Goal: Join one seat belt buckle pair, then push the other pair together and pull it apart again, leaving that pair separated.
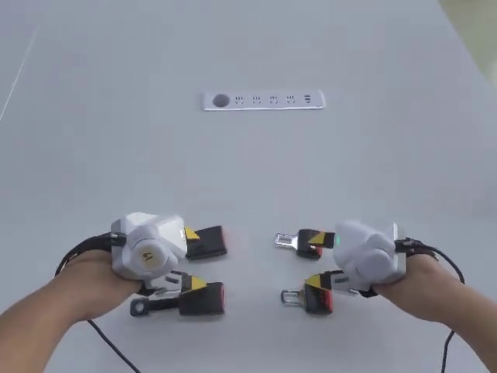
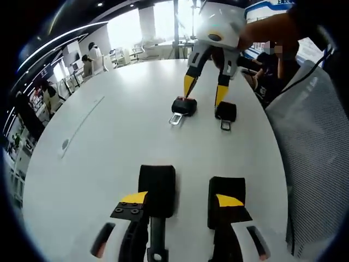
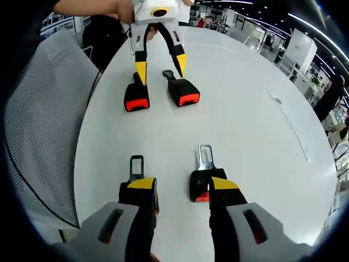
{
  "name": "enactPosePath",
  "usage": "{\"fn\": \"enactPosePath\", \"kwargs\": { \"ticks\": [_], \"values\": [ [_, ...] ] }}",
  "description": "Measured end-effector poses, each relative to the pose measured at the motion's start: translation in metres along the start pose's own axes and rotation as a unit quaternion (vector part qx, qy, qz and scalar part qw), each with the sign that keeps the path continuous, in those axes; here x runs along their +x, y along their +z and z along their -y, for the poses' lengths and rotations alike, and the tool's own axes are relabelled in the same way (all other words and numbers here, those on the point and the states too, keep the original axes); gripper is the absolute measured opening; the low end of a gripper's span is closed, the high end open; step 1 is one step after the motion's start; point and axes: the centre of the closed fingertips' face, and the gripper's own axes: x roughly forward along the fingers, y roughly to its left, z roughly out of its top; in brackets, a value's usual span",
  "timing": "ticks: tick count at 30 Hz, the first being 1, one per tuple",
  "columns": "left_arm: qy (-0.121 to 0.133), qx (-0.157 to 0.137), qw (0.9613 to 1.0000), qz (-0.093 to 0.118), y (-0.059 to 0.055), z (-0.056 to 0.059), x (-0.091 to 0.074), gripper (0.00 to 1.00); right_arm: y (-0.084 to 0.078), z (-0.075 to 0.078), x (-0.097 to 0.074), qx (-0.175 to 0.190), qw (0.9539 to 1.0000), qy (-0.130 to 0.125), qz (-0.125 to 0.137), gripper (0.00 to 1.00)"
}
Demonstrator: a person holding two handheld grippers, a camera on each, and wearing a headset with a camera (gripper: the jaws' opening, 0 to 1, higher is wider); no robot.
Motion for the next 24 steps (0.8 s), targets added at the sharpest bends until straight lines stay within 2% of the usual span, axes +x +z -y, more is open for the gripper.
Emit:
{"fn": "enactPosePath", "kwargs": {
  "ticks": [5, 11, 13, 16, 21, 24],
  "values": [
    [0.003, -0.003, 1.0, -0.004, -0.004, -0.012, 0.008, 0.49, -0.004, 0.018, 0.003, 0.004, 0.9999, -0.014, -0.003, 0.37],
    [0.013, -0.014, 0.9998, -0.007, -0.011, -0.031, 0.017, 0.5, -0.011, 0.031, 0.009, -0.003, 0.9998, -0.015, -0.015, 0.37],
    [0.012, -0.014, 0.9998, -0.008, -0.013, -0.034, 0.018, 0.5, -0.015, 0.034, 0.013, -0.004, 0.9997, -0.012, -0.02, 0.38],
    [0.008, -0.012, 0.9998, -0.015, -0.017, -0.037, 0.021, 0.49, -0.018, 0.035, 0.018, -0.008, 0.9996, -0.003, -0.026, 0.38],
    [-0.011, 0.003, 0.9994, -0.033, -0.023, -0.033, 0.028, 0.47, -0.027, 0.033, 0.026, -0.005, 0.9991, 0.021, -0.037, 0.38],
    [-0.019, 0.002, 0.9994, -0.03, -0.021, -0.032, 0.031, 0.46, -0.027, 0.033, 0.028, 0.003, 0.9989, 0.034, -0.033, 0.36]
  ]
}}
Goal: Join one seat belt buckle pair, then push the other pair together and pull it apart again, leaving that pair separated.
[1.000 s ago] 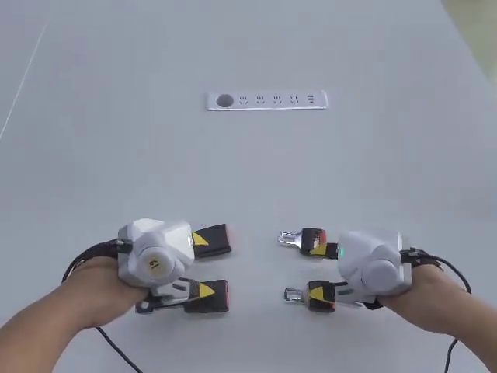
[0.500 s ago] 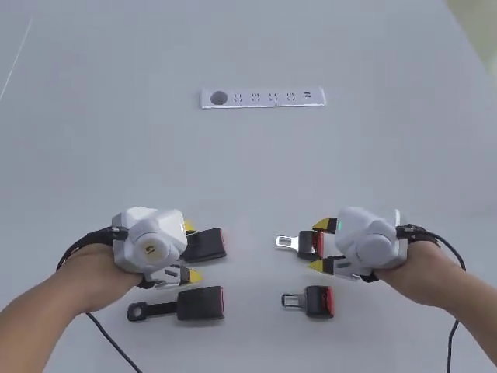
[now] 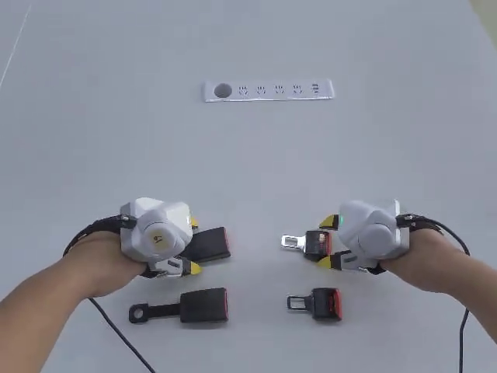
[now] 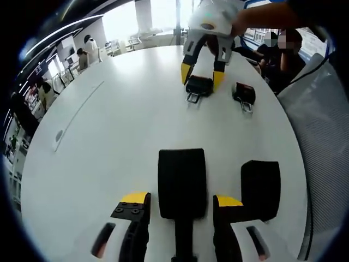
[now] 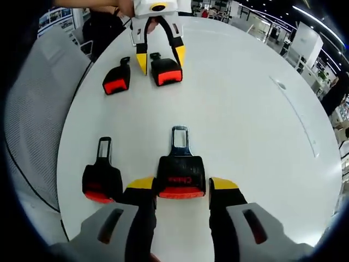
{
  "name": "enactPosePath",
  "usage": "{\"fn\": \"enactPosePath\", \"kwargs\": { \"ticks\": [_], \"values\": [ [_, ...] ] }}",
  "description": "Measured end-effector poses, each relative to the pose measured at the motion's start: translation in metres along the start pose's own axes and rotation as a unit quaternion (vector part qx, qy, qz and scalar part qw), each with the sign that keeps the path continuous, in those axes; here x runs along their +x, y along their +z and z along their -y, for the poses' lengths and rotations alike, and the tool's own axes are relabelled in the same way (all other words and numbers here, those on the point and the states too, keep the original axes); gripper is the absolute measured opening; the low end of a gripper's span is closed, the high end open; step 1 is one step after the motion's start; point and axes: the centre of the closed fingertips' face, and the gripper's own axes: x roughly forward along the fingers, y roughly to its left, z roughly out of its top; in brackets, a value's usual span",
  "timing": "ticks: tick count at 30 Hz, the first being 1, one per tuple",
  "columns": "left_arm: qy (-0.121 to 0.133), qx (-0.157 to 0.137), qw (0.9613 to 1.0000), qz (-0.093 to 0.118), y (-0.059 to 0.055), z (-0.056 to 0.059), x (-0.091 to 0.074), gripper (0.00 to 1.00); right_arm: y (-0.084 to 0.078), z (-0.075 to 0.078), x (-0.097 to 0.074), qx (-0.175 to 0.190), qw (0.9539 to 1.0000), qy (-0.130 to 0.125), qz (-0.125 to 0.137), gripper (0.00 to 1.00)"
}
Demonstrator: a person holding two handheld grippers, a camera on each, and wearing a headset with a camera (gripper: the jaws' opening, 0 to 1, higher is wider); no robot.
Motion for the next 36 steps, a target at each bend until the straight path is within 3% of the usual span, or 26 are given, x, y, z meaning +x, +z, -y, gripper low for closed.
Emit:
{"fn": "enactPosePath", "kwargs": {
  "ticks": [5, 18, 26, 36],
  "values": [
    [-0.019, 0.022, 0.9996, -0.006, 0.003, 0.004, 0.002, 0.36, 0.0, -0.002, 0.001, -0.002, 0.9998, 0.022, 0.0, 0.34],
    [-0.028, 0.048, 0.9983, -0.02, 0.004, 0.005, 0.003, 0.34, 0.001, -0.003, 0.003, -0.029, 0.9988, 0.038, -0.007, 0.34],
    [-0.026, 0.051, 0.9982, -0.021, 0.004, 0.004, 0.003, 0.34, 0.004, -0.002, 0.004, -0.024, 0.9991, 0.034, -0.006, 0.34],
    [-0.028, 0.051, 0.9981, -0.022, 0.003, 0.004, 0.003, 0.33, 0.027, -0.007, 0.017, -0.017, 0.9993, 0.031, 0.015, 0.33]
  ]
}}
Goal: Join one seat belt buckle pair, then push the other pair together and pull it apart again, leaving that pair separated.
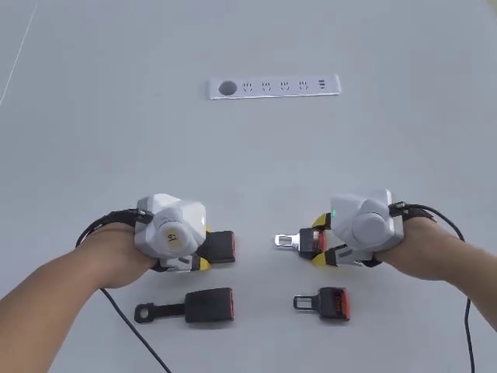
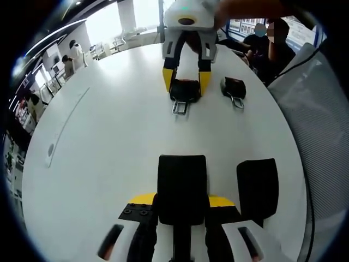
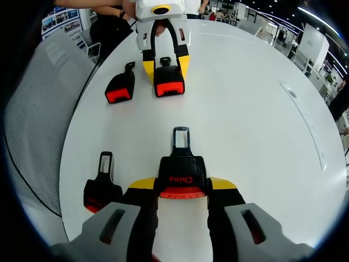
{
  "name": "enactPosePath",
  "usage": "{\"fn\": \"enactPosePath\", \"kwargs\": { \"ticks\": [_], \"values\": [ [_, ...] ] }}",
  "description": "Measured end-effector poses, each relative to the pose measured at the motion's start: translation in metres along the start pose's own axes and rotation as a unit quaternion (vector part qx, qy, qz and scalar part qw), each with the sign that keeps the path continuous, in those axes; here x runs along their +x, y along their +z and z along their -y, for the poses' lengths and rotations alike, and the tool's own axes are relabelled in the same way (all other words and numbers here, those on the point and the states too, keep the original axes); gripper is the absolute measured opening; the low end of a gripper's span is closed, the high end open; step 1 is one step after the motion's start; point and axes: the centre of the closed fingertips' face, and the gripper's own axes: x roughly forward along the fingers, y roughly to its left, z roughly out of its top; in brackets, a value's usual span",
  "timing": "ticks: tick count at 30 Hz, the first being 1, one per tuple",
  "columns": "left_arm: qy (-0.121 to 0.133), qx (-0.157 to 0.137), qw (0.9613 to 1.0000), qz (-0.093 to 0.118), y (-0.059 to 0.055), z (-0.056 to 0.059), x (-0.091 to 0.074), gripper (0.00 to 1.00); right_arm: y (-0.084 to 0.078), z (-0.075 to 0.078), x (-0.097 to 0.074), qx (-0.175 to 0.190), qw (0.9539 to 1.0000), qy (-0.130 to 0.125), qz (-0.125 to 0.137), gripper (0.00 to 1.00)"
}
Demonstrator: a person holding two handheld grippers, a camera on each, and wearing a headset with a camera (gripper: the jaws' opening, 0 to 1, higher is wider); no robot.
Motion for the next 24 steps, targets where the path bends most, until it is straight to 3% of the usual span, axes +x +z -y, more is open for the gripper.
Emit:
{"fn": "enactPosePath", "kwargs": {
  "ticks": [11, 24],
  "values": [
    [0.002, -0.011, 0.9999, 0.002, -0.001, 0.0, 0.0, 0.34, 0.042, -0.012, 0.025, -0.012, 0.9996, 0.011, 0.025, 0.33],
    [0.004, -0.011, 0.9999, 0.002, -0.001, 0.0, 0.0, 0.34, 0.058, -0.016, 0.031, -0.033, 0.9991, 0.002, 0.026, 0.33]
  ]
}}
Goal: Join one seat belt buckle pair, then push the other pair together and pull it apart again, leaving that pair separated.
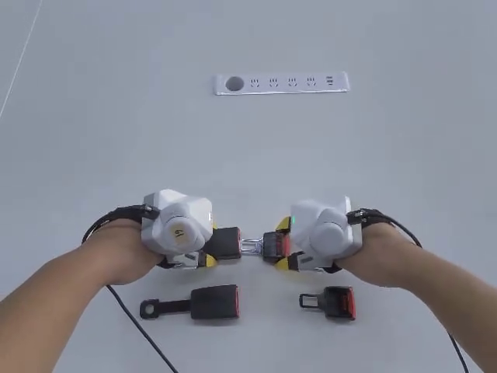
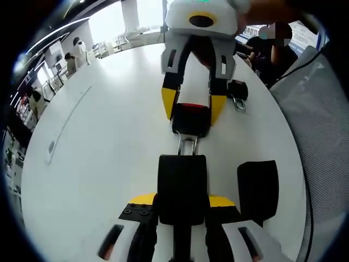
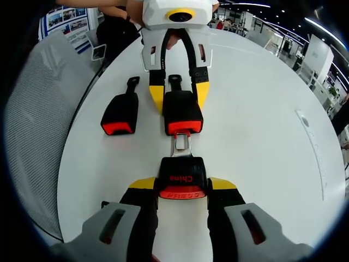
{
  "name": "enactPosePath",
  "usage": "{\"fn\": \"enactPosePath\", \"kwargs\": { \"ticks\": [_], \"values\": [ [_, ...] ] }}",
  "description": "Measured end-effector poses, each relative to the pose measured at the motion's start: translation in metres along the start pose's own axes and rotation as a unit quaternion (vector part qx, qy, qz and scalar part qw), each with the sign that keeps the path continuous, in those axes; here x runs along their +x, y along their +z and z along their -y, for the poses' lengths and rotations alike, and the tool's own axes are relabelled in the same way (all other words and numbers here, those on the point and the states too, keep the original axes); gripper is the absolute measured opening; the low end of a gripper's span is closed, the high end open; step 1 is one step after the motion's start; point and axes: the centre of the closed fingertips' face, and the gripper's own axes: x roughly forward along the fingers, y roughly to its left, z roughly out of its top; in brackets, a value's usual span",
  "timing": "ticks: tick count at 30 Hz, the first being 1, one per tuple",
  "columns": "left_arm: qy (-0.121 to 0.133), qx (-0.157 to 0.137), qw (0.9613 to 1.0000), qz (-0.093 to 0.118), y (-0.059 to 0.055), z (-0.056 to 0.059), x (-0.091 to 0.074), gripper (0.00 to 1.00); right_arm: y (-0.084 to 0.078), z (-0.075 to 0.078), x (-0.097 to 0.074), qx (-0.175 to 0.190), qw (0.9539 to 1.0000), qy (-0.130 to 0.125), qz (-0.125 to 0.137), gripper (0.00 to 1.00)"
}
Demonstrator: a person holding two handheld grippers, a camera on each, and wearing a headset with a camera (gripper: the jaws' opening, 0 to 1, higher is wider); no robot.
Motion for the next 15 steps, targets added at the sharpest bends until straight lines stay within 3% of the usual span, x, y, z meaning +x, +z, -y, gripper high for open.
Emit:
{"fn": "enactPosePath", "kwargs": {
  "ticks": [15],
  "values": [
    [-0.004, 0.005, 1.0, 0.004, 0.0, 0.0, -0.001, 0.34, 0.012, 0.003, 0.008, -0.025, 0.9996, -0.009, 0.008, 0.33]
  ]
}}
